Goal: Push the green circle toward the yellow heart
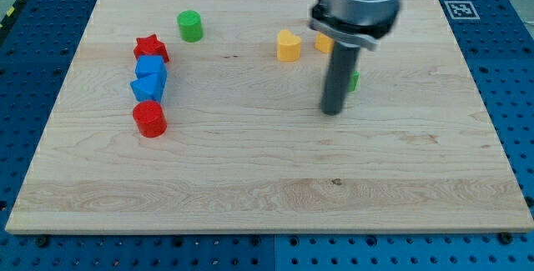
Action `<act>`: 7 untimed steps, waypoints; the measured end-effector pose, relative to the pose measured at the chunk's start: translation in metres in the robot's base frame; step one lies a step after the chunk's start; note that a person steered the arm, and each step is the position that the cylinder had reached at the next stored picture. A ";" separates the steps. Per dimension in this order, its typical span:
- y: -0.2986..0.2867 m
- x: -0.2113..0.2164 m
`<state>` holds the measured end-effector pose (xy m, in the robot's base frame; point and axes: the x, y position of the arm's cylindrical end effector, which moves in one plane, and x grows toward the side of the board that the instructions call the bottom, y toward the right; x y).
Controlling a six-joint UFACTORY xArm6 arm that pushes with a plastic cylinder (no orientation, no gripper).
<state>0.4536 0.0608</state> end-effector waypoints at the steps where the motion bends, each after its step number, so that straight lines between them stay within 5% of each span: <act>1: -0.068 -0.035; 3: -0.171 -0.088; 7: -0.229 -0.172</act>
<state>0.2821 -0.1683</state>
